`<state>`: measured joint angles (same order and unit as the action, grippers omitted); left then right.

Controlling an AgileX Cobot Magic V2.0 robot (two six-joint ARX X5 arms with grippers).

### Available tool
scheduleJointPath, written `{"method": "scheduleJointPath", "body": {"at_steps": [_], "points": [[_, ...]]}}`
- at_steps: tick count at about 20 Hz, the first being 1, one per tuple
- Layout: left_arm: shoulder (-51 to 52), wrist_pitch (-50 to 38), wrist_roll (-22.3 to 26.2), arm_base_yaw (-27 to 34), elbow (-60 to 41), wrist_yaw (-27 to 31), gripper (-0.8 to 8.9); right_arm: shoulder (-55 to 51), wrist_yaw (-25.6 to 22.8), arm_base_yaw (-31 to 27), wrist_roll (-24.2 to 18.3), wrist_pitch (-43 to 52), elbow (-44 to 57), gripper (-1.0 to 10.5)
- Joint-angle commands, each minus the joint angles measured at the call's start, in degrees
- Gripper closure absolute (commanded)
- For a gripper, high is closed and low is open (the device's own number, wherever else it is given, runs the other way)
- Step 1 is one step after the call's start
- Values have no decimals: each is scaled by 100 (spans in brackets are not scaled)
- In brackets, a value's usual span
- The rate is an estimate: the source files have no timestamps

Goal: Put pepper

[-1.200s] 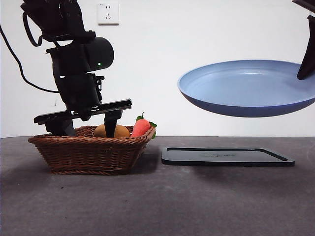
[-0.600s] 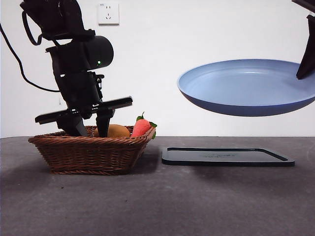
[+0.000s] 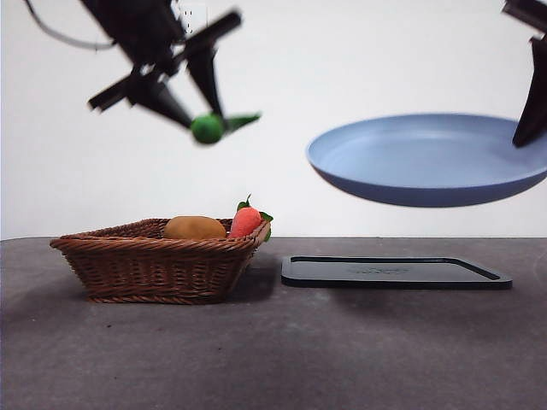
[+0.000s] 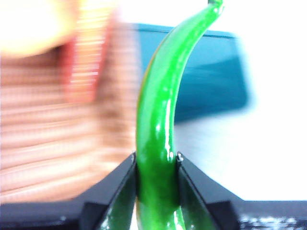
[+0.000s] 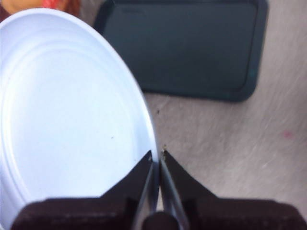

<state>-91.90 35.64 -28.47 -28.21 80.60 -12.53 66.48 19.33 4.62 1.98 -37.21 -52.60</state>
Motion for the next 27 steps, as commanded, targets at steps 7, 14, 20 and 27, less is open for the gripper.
{"method": "scheduleJointPath", "body": {"at_steps": [7, 14, 20, 27], "points": [[-302, -4, 1233, -1661, 120, 638, 741, 955, 470, 505, 772, 243, -116, 944], [-944, 264, 1517, -1878, 120, 811, 740, 966, 470, 826, 892, 236, -116, 944], [-997, 254, 1521, -1869, 120, 824, 611, 966, 472, 831, 892, 238, -116, 944], [-863, 354, 1521, -1869, 120, 774, 578, 966, 463, 822, 892, 238, -116, 944]]}}
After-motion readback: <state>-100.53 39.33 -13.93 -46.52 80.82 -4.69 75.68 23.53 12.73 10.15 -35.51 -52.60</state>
